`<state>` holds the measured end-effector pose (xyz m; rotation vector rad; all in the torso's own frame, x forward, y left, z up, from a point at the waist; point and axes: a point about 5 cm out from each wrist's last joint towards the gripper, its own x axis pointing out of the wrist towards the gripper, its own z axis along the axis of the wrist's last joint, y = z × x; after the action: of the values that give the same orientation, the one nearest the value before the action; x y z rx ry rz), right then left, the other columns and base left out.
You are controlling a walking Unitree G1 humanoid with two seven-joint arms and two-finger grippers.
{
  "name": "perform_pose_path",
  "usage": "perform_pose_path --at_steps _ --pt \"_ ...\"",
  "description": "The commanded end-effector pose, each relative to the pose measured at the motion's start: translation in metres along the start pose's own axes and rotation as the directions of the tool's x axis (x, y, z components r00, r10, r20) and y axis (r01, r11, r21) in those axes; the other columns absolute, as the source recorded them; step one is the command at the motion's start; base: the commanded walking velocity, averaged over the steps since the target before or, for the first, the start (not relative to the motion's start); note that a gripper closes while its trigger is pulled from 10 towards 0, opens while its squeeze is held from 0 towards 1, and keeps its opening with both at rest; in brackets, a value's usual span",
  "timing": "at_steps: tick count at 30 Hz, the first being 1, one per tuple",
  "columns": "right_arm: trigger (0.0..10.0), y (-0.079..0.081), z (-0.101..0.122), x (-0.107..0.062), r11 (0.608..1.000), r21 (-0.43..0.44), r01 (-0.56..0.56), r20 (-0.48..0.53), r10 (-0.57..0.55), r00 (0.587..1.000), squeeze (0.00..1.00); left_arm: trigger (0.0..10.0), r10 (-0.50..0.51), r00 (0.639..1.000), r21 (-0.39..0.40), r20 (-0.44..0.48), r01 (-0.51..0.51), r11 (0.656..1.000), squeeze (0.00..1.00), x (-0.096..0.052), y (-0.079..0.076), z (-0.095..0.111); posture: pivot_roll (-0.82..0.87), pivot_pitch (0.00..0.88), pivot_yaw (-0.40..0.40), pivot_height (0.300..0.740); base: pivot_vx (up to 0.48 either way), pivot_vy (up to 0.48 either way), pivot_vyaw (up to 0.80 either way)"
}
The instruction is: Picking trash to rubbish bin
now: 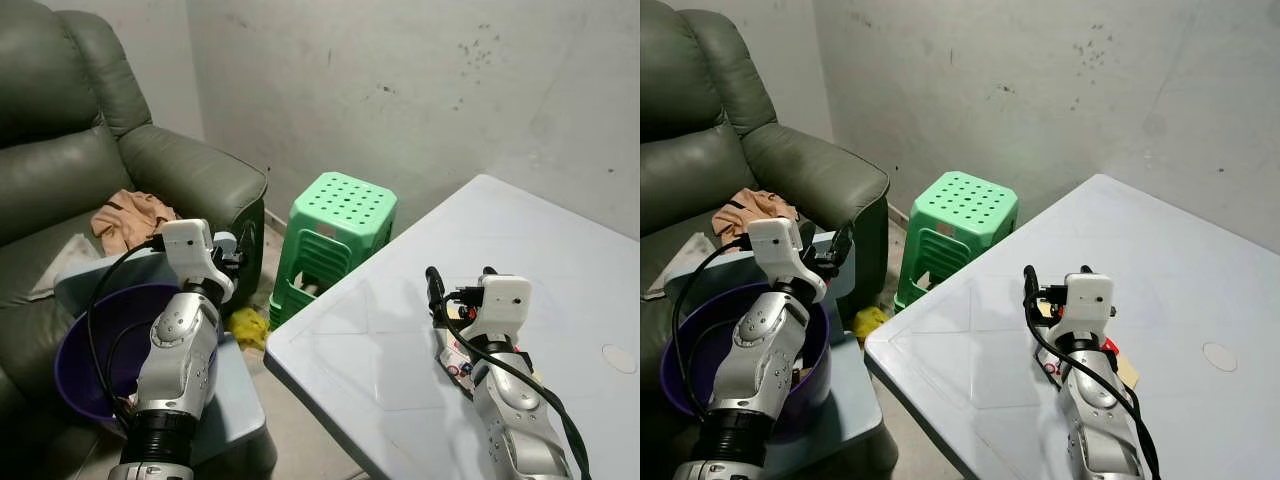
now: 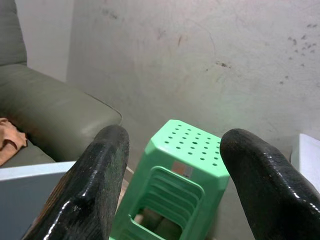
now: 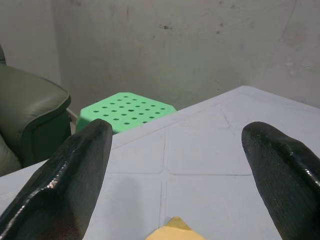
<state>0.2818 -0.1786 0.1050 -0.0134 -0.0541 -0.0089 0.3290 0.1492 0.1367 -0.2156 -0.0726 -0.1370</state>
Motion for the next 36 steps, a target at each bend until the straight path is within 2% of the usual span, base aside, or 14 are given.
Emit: perform_pose_path --at_steps 1,16,36 --pt "10.0 -0.0002 0.0027 -0.0004 1.0 -0.004 -0.006 0.003 0.006 1.0 0.0 10.0 -0.021 1.0 -0.006 0.0 0.021 1.0 0.0 -0.0009 -0.0049 0.0007 -0.02 0.0 -0.079 0.74 -0.371 0.0 0.0" --pt "10.0 0.0014 0.0017 -0.0029 1.0 -0.009 -0.023 -0.009 0.023 1.0 0.0 10.0 -0.019 1.0 -0.009 0.006 0.019 1.0 0.0 -0.0021 -0.0065 0.0009 -0.01 0.0 -0.088 0.74 -0.333 0.0 0.0" --pt "10.0 0.0012 -0.0007 -0.009 0.999 -0.014 -0.049 -0.035 0.048 0.998 0.0 10.0 -0.012 1.0 -0.032 0.004 0.012 0.999 0.0 -0.0039 -0.0051 0.0016 -0.02 0.0 -0.085 0.74 0.0 0.0 0.0"
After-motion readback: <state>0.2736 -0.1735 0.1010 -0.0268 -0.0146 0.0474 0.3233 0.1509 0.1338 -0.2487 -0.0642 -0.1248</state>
